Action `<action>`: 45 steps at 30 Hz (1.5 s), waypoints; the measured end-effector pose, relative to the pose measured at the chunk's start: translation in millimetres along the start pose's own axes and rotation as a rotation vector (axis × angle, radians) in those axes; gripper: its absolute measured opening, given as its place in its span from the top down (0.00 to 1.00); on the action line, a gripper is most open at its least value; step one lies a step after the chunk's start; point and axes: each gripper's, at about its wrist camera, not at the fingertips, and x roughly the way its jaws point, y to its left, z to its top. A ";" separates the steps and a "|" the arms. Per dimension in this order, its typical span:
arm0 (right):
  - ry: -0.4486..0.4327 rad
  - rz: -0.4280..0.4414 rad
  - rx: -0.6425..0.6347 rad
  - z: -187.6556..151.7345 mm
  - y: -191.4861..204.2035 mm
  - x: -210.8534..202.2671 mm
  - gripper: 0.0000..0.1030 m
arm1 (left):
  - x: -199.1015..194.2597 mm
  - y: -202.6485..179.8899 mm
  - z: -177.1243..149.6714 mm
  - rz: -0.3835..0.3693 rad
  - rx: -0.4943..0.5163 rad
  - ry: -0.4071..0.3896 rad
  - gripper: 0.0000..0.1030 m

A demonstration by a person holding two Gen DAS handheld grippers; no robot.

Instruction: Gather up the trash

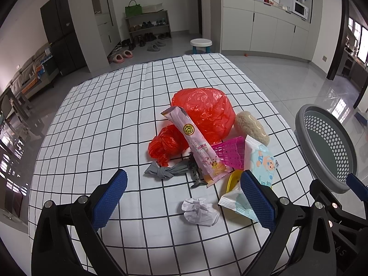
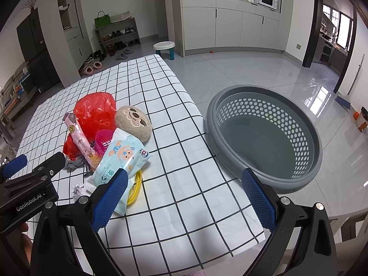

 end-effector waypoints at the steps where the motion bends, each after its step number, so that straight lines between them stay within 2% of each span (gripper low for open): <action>1: 0.000 -0.001 -0.001 0.0 0.1 0.2 0.08 | -0.1 0.0 0.0 -0.001 0.000 0.000 0.06; 45: -0.008 -0.002 -0.002 0.1 -0.5 -3.2 0.08 | -3.2 -0.2 1.6 0.001 -0.004 0.000 0.06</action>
